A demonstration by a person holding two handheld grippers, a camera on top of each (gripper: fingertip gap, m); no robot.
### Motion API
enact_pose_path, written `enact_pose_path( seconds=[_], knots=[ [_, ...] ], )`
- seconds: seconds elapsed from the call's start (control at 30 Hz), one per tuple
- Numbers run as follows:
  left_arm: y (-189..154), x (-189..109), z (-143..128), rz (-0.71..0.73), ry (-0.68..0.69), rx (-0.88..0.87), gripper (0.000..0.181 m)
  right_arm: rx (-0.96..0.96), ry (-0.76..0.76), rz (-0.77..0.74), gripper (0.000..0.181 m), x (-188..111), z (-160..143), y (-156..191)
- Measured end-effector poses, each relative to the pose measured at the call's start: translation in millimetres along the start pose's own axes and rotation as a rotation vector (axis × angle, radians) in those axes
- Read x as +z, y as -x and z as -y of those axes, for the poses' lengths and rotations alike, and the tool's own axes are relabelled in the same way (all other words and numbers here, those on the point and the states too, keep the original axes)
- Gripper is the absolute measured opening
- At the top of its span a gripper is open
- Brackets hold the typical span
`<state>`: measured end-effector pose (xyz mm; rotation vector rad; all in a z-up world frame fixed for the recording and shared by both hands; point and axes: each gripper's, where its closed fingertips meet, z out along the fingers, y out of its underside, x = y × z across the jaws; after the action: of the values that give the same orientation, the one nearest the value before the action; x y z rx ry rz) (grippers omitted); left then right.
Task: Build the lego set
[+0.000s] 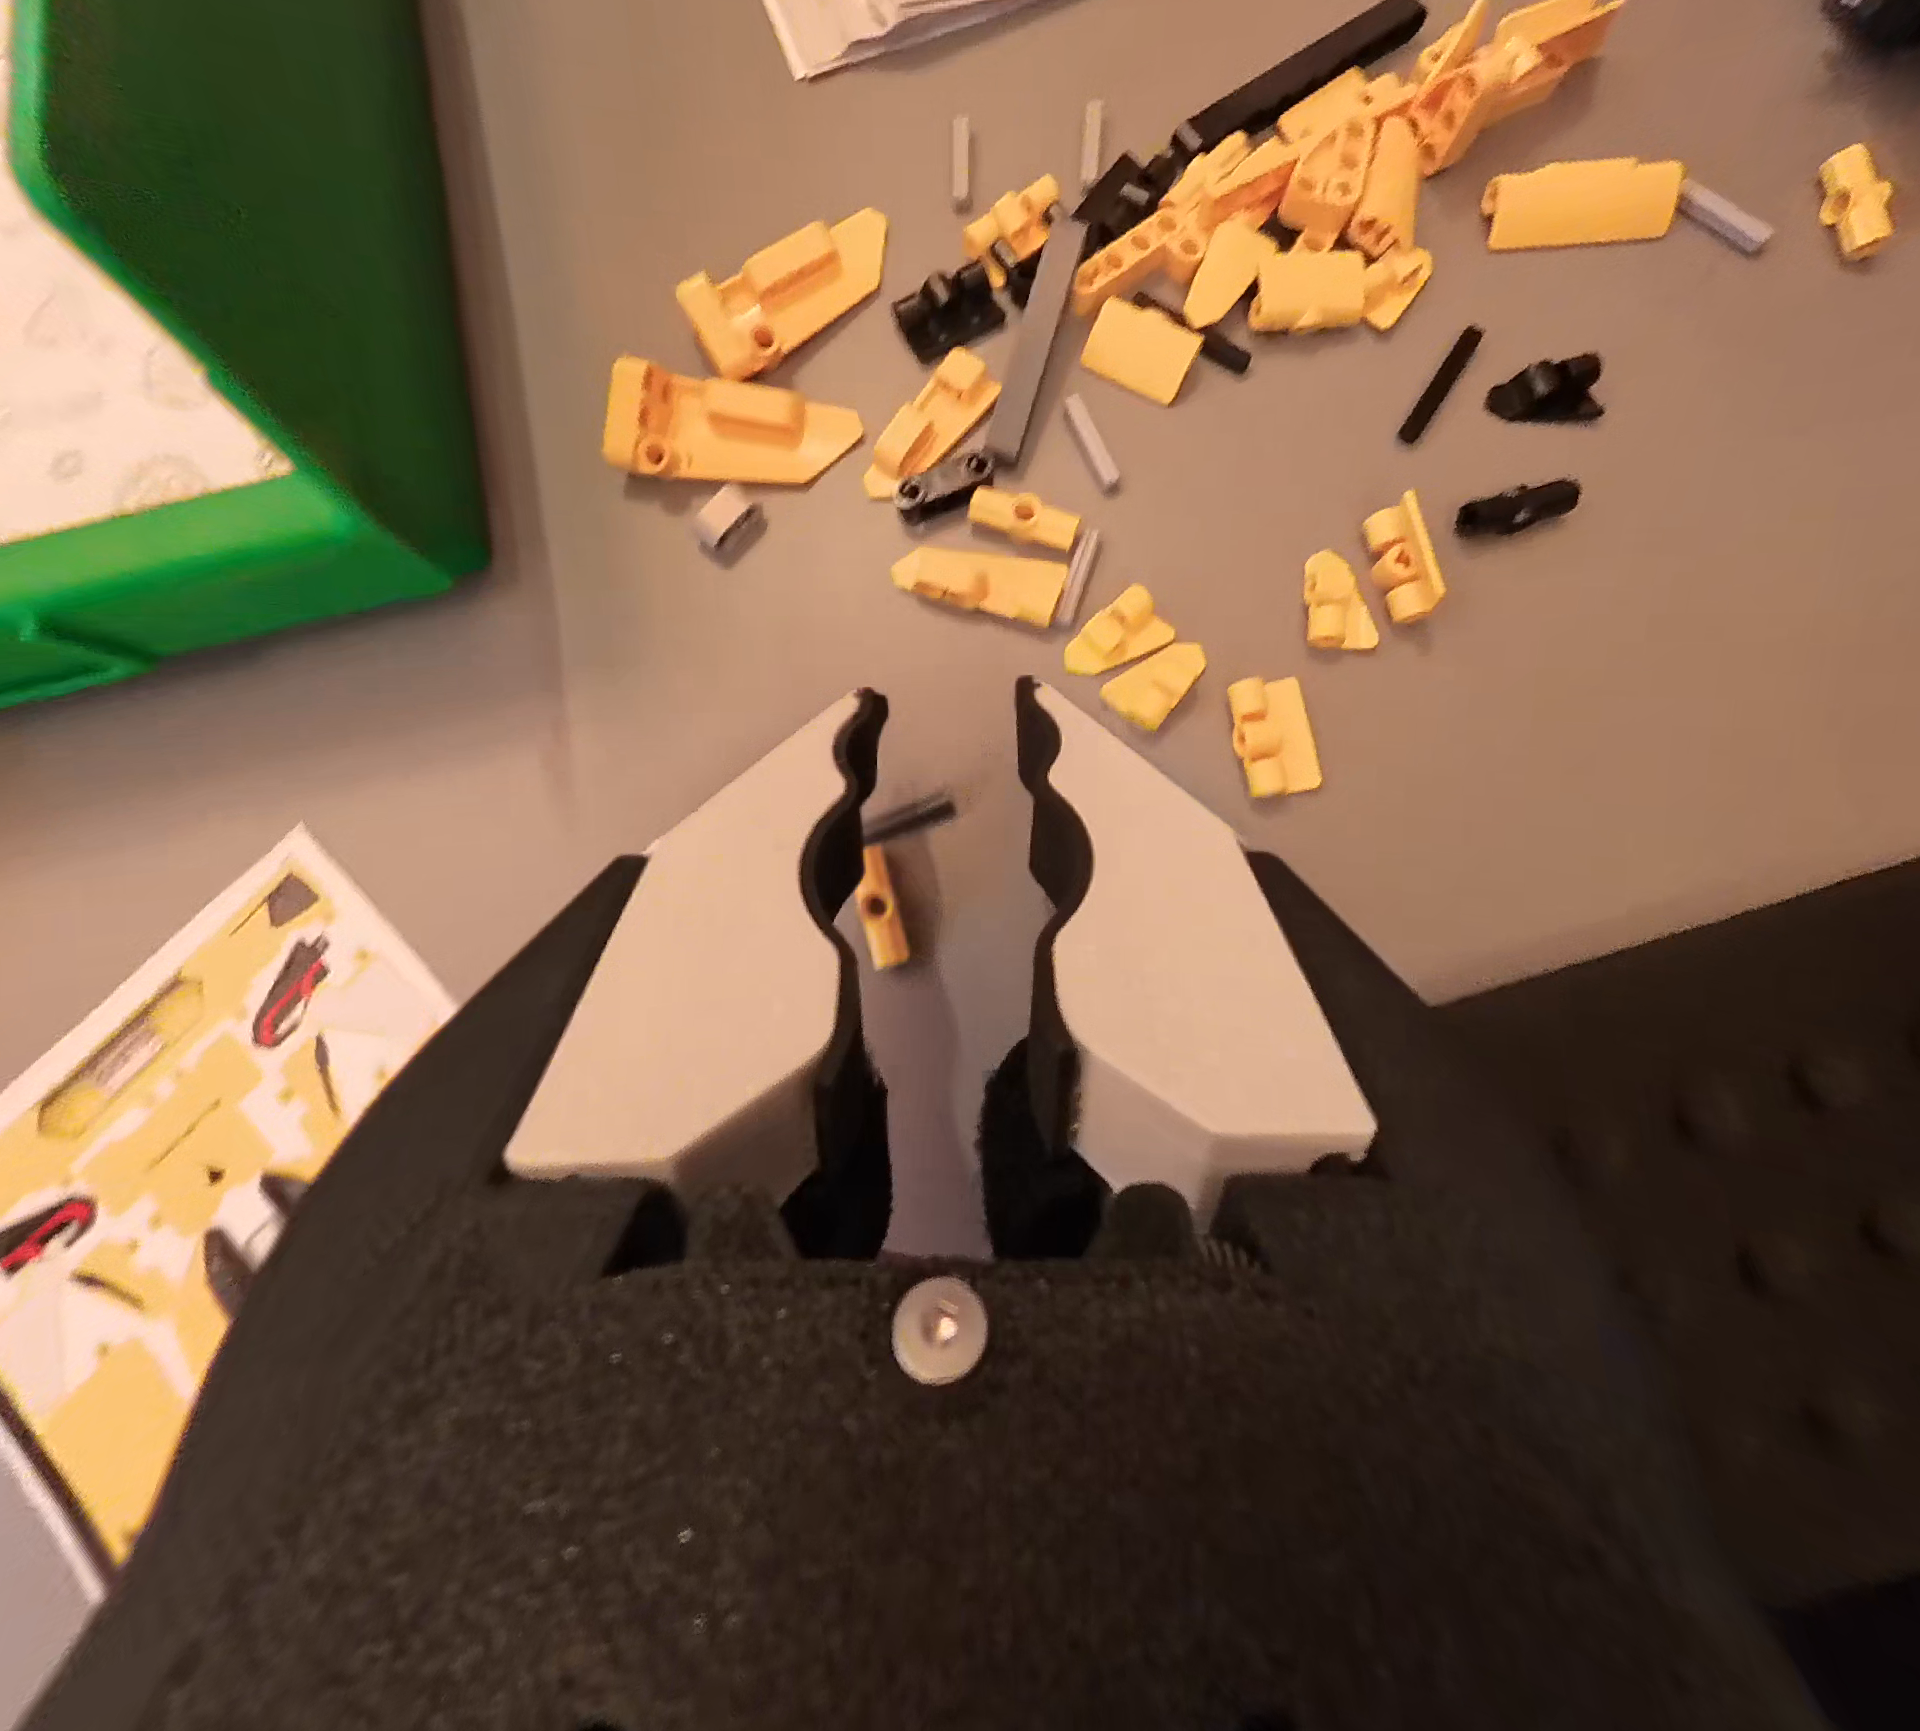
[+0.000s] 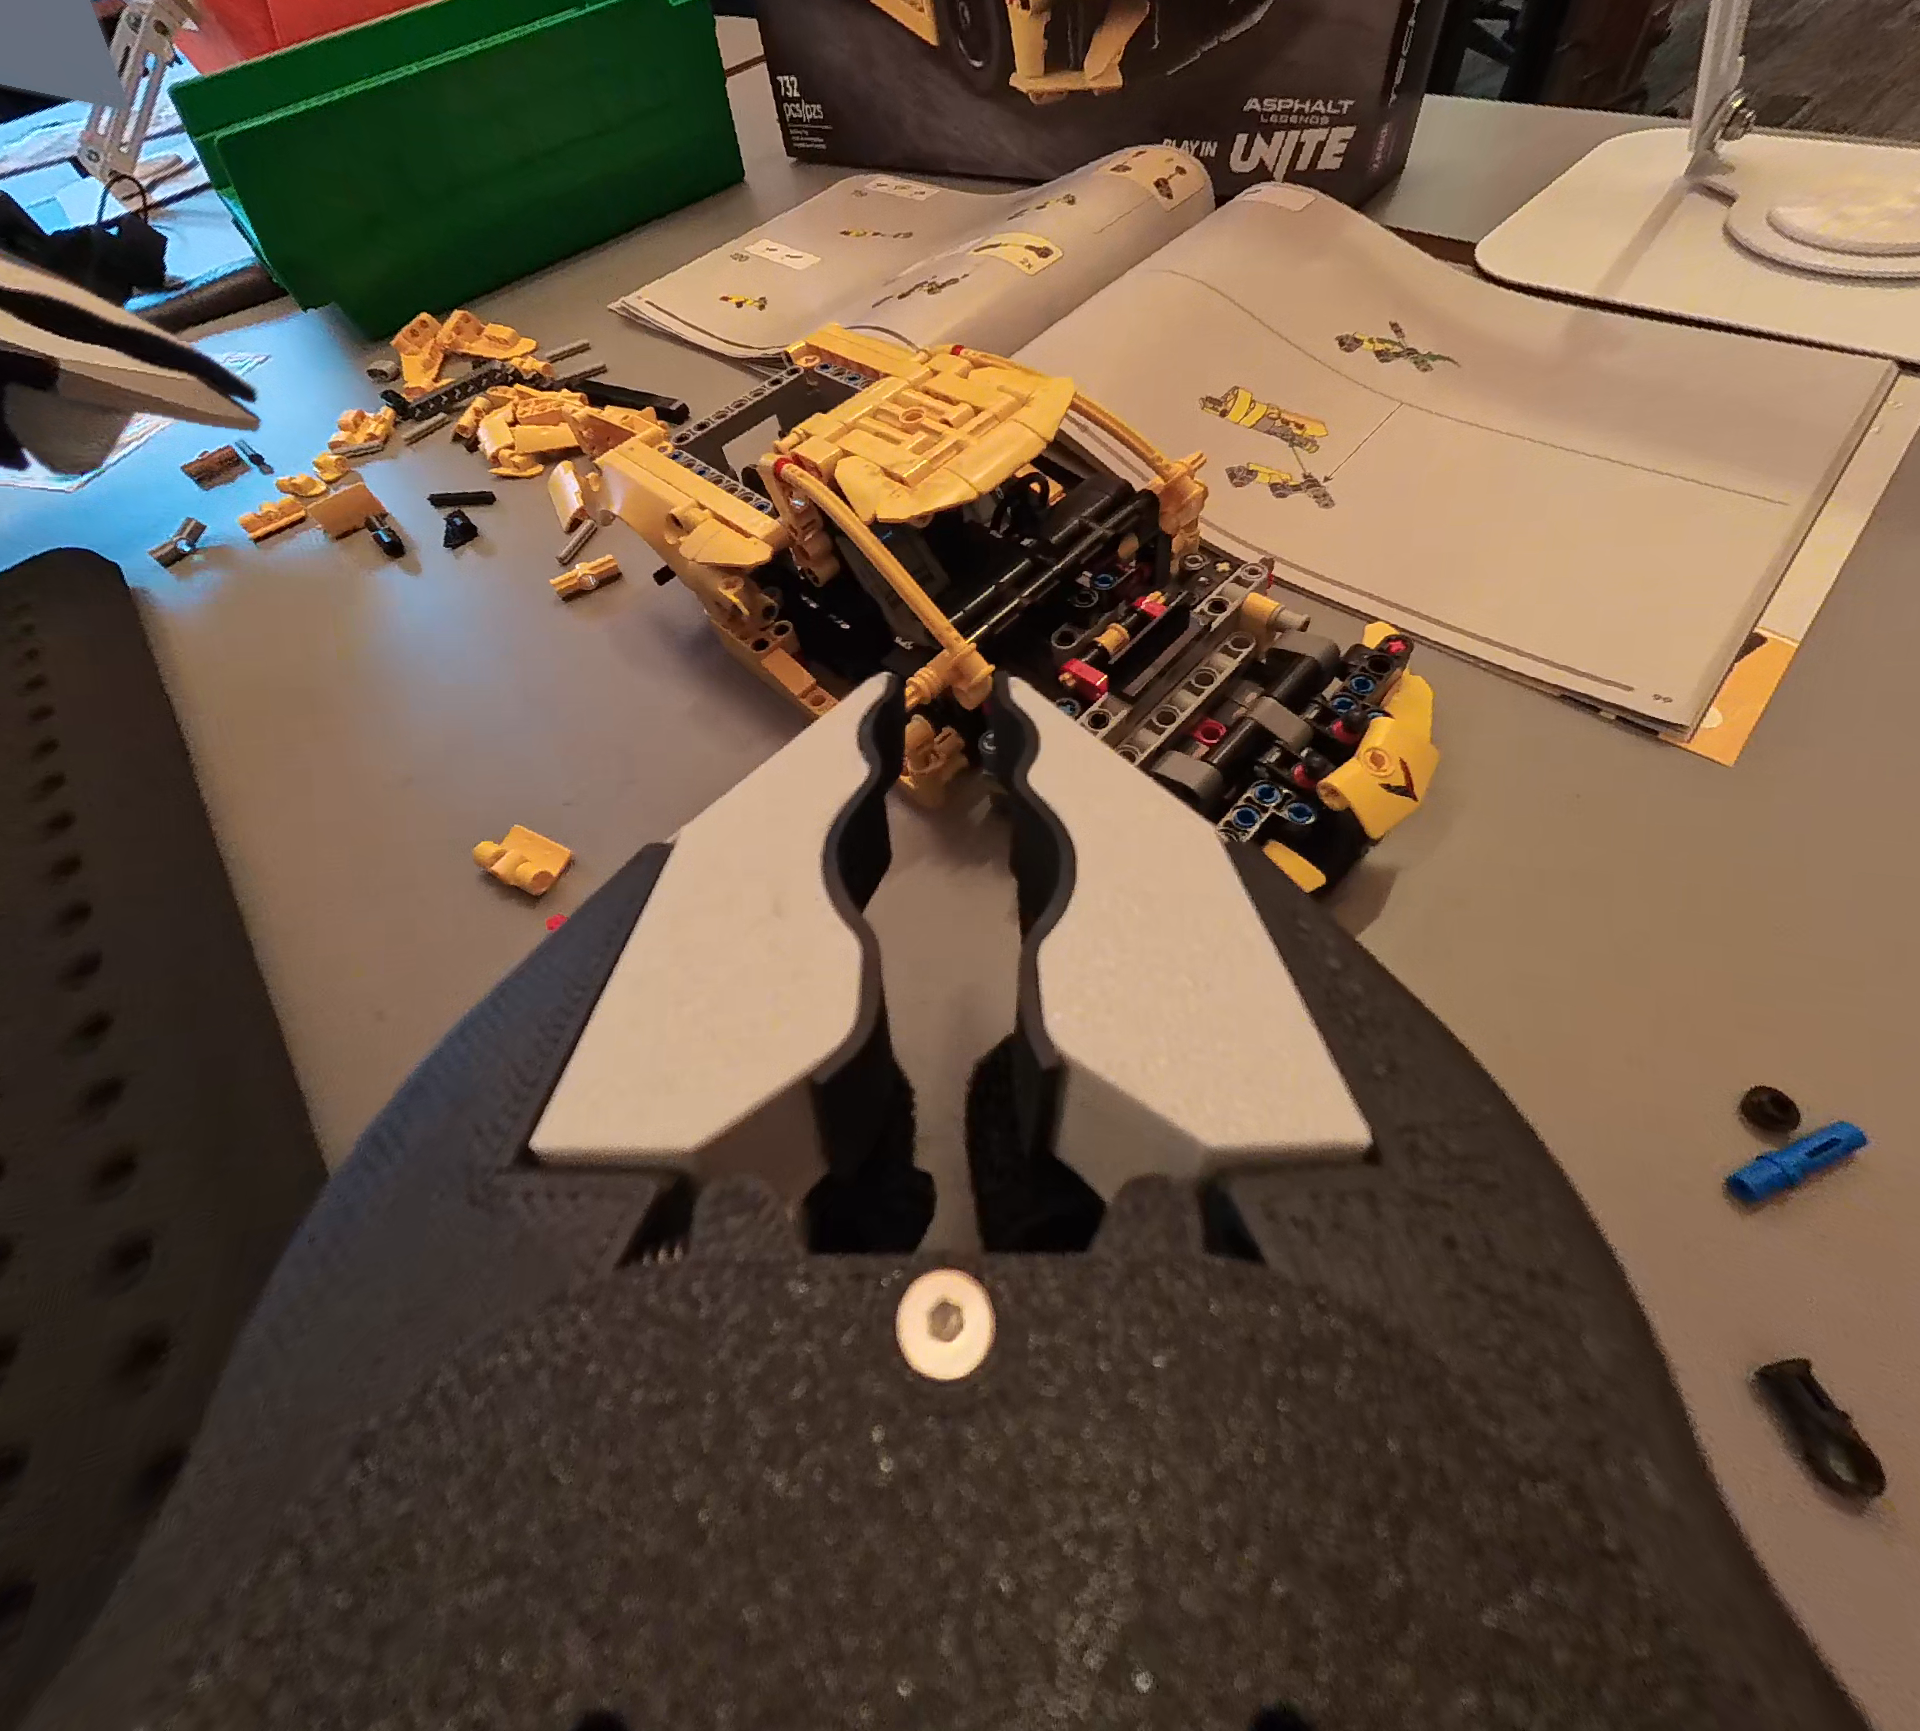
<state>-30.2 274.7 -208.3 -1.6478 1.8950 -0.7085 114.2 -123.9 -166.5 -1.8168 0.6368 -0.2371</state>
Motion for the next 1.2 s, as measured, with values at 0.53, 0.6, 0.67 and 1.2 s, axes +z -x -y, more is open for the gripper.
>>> enact_pose_path(
  seconds=[0.53, 0.6, 0.67, 1.2],
  knots=[
    [-67.8, 38.4, 52.7, -0.207, -0.033, 0.155, 0.026, -0.020, 0.015, 0.027, 0.015, 2.8, -1.7, 5.6],
    [-75.7, 44.9, 56.3, -0.223, -0.030, 0.162, 0.026, -0.025, 0.019, 0.030, 0.015, 3.3, -2.4, 6.2],
    [-80.3, 51.4, 60.0, -0.222, -0.029, 0.173, 0.026, -0.027, 0.021, 0.034, 0.015, 3.5, -2.7, 6.6],
    [-75.2, 74.0, 63.1, -0.121, 0.028, 0.278, 0.024, -0.013, 0.026, 0.054, 0.016, 3.7, -3.7, 7.2]
  ],
)
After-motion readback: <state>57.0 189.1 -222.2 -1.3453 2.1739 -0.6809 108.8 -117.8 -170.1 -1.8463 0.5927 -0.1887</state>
